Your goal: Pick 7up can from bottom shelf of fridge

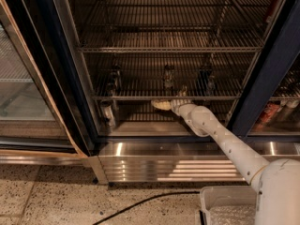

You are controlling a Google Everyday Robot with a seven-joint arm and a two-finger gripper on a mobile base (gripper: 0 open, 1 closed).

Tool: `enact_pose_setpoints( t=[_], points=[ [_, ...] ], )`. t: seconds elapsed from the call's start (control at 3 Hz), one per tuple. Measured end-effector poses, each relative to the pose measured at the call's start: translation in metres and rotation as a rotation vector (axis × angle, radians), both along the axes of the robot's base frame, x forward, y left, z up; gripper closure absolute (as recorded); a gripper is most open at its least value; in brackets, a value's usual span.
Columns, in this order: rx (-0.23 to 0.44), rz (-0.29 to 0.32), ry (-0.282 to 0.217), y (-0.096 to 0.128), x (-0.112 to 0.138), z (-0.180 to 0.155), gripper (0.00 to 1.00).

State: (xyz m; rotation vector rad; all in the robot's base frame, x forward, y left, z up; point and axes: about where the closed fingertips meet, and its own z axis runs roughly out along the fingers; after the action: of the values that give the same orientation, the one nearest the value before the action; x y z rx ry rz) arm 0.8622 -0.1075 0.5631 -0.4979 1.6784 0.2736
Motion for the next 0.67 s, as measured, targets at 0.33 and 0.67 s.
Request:
enact_pose_setpoints(
  t=[0.33, 0.67],
  points=[
    [0.007, -0.024, -0.014, 0.000, 0.016, -0.002, 0.00],
    [0.008, -0.049, -0.028, -0.003, 0.031, -0.003, 0.00]
  ],
)
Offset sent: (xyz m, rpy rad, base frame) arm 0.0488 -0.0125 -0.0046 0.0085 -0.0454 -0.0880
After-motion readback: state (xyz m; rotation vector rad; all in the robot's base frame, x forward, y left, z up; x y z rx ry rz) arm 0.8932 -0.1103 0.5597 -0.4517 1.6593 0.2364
